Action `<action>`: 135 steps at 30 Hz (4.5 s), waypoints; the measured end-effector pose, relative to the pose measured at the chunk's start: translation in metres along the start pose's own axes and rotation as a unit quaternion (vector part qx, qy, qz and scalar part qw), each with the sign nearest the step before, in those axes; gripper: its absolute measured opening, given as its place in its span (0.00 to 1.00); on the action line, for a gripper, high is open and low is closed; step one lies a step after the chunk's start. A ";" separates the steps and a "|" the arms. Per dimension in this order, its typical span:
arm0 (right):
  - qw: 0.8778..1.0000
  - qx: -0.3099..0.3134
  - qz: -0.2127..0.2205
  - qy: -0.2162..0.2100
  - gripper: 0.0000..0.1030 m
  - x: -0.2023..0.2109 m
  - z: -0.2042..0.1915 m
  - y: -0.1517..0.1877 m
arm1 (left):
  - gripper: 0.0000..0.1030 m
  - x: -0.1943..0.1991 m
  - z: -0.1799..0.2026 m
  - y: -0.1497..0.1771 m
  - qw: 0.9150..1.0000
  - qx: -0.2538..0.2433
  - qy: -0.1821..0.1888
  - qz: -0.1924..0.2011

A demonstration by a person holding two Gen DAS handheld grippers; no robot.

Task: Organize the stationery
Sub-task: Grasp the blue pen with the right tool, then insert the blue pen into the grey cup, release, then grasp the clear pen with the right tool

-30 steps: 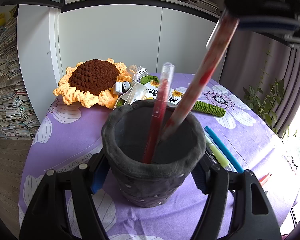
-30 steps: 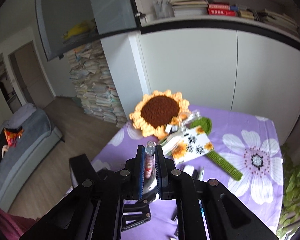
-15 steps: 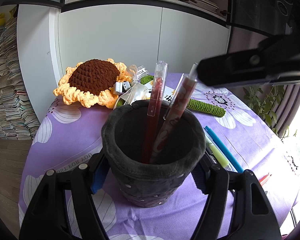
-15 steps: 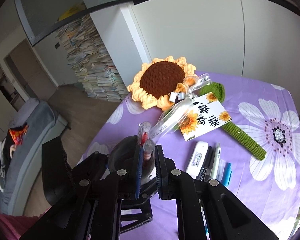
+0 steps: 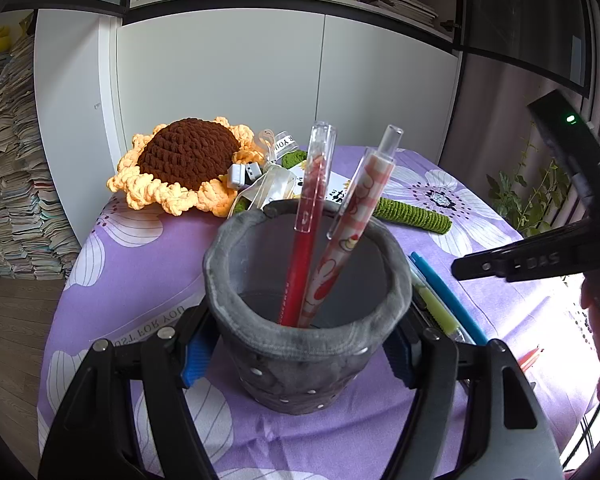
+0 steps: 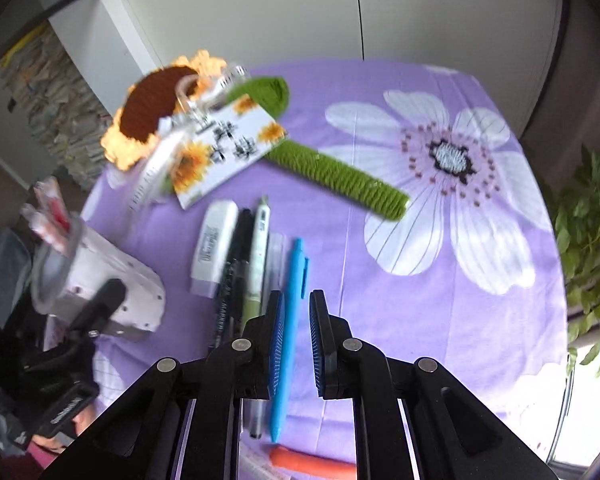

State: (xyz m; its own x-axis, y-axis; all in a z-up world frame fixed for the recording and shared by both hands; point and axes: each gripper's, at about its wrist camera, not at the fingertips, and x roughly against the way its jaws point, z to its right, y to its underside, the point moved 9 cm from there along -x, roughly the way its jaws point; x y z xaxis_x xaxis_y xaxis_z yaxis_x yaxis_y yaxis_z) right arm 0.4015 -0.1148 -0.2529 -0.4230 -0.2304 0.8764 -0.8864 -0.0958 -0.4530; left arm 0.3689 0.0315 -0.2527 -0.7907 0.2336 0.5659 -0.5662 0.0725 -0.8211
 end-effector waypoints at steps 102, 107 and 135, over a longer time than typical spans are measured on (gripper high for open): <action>0.982 0.088 0.120 -0.116 0.14 0.101 -0.083 -0.032 | 0.68 -0.001 0.003 0.001 1.000 0.000 -0.004 -0.003; 0.997 0.033 0.057 -0.051 0.15 0.056 -0.033 -0.020 | 0.69 -0.001 0.002 0.001 1.000 0.001 -0.003 -0.003; 0.996 0.061 -0.058 0.011 0.17 -0.015 -0.019 0.023 | 0.69 -0.001 0.002 0.002 1.000 0.003 -0.002 -0.006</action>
State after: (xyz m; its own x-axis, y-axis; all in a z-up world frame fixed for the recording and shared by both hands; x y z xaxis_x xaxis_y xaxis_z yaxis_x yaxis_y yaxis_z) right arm 0.3838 -0.0952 -0.2730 -0.3244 -0.1899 0.9267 -0.9006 -0.2374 -0.3640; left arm 0.3679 0.0292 -0.2547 -0.7842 0.2288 0.5767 -0.5778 0.0695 -0.8132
